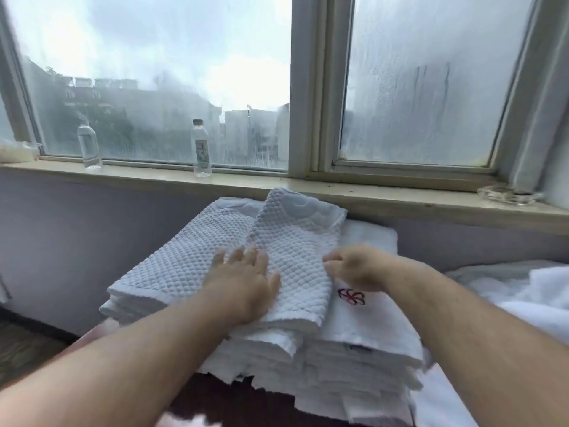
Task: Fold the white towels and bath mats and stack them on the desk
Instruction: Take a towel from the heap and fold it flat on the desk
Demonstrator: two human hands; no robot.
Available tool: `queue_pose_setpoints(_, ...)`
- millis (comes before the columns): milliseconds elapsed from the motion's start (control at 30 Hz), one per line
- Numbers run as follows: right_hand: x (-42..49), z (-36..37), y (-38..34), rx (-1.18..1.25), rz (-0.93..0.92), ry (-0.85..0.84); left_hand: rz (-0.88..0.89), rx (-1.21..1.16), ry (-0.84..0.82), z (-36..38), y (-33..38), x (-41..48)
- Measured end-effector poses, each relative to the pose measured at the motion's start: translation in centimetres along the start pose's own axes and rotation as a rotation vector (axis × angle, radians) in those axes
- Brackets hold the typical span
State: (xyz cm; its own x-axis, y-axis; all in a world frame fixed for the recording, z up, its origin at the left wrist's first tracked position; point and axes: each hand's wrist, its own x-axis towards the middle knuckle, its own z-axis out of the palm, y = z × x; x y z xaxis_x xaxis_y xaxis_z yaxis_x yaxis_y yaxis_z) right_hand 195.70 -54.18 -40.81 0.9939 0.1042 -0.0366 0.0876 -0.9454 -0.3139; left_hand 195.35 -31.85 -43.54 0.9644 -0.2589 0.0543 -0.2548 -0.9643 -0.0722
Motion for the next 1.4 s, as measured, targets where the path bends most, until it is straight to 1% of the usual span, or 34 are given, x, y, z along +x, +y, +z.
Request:
queue_pose_setpoints(67, -4.6, -0.1, 0.4, -0.069, -0.010, -0.018, 0.135, -0.054, 0.057, 0.3, 2.2, -3.0)
queue_pose_setpoints(100, -6.9, -0.1, 0.9, -0.095, -0.009, 0.005, 0.207, -0.102, 0.093, 0.6, 3.5, -4.6)
queue_pose_setpoints(200, -13.4, -0.2, 3.7, -0.065, 0.043, 0.167, 0.361, -0.211, 0.188, 0.4, 7.7, -8.4)
queue_pose_setpoints(300, -19.0, -0.3, 8.1, 0.019, 0.137, 0.322, 0.420, -0.307, 0.269, 0.0, 12.6, -10.3)
queue_pose_setpoints(367, -21.9, -0.3, 11.2, 0.099, 0.231, 0.470, 0.441, -0.382, 0.297, 0.2, 15.7, -11.0)
queue_pose_setpoints(467, -25.5, 1.2, 15.3, 0.117, 0.371, 0.816, 0.468, -0.614, 0.238, 2.2, 20.8, -11.8)
queue_pose_setpoints(500, -26.2, 2.3, 16.3, 0.118, 0.441, 0.844, 0.467, -0.717, 0.189, 3.5, 22.4, -12.1)
queue_pose_setpoints(533, -26.7, 3.7, 17.1, 0.138, 0.509, 0.784, 0.458, -0.808, 0.141, 4.8, 23.9, -12.5)
queue_pose_setpoints(567, -27.0, 5.4, 17.7, 0.138, 0.549, 0.664, 0.441, -0.868, 0.111, 6.4, 25.1, -12.9)
queue_pose_setpoints(600, -27.1, 7.2, 18.3, 0.098, 0.550, 0.542, 0.419, -0.879, 0.102, 8.0, 26.3, -13.1)
queue_pose_setpoints(633, -27.2, 8.6, 19.0, 0.042, 0.525, 0.475, 0.396, -0.827, 0.100, 9.3, 27.2, -13.2)
queue_pose_setpoints(667, -27.0, 9.3, 19.7, 0.005, 0.495, 0.474, 0.379, -0.741, 0.114, 10.1, 27.8, -13.1)
queue_pose_setpoints(700, -26.6, 9.3, 20.3, 0.005, 0.475, 0.512, 0.369, -0.671, 0.128, 10.5, 28.2, -12.7)
queue_pose_setpoints(767, -26.3, 9.0, 20.7, 0.032, 0.489, 0.607, 0.359, -0.646, 0.110, 10.3, 28.4, -11.9)
queue_pose_setpoints(800, -26.3, 8.9, 20.8, 0.055, 0.474, 0.659, 0.352, -0.693, 0.096, 10.1, 28.3, -11.6)
queue_pose_setpoints(867, -26.3, 8.7, 20.5, 0.104, 0.402, 0.759, 0.355, -0.878, 0.090, 9.7, 28.0, -10.8)
queue_pose_setpoints(900, -26.5, 8.6, 20.2, 0.149, 0.350, 0.784, 0.364, -0.990, 0.082, 9.6, 28.0, -10.5)
queue_pose_setpoints(933, -26.7, 8.6, 19.9, 0.234, 0.291, 0.774, 0.369, -1.113, 0.060, 9.5, 28.0, -10.3)
queue_pose_setpoints(967, -26.8, 8.5, 19.6, 0.355, 0.228, 0.712, 0.374, -1.242, 0.033, 9.5, 27.9, -10.2)
queue_pose_setpoints(1033, -26.6, 8.6, 18.5, 0.629, 0.136, 0.490, 0.370, -1.484, 0.021, 9.5, 27.5, -10.2)
queue_pose_setpoints(1067, -26.5, 8.8, 18.0, 0.738, 0.121, 0.390, 0.341, -1.575, 0.030, 9.4, 27.4, -10.3)
queue_pose_setpoints(1133, -25.7, 8.9, 17.5, 0.883, 0.115, 0.241, 0.267, -1.667, 0.049, 9.6, 27.0, -10.1)
queue_pose_setpoints(1167, -25.3, 8.7, 17.3, 0.939, 0.121, 0.209, 0.242, -1.681, 0.039, 9.7, 26.8, -9.9)
queue_pose_setpoints(1200, -25.1, 8.6, 17.3, 1.003, 0.133, 0.221, 0.233, -1.698, 0.029, 9.8, 26.7, -9.8)
queue_pose_setpoints(1267, -24.7, 8.5, 17.7, 1.120, 0.157, 0.352, 0.242, -1.712, 0.033, 9.9, 26.6, -9.4)
queue_pose_setpoints(1333, -24.6, 8.7, 18.5, 1.141, 0.172, 0.516, 0.259, -1.727, 0.026, 10.1, 26.5, -9.3)
queue_pose_setpoints(1400, -24.8, 9.0, 19.1, 1.130, 0.178, 0.619, 0.303, -1.755, -0.020, 10.2, 26.3, -9.2)
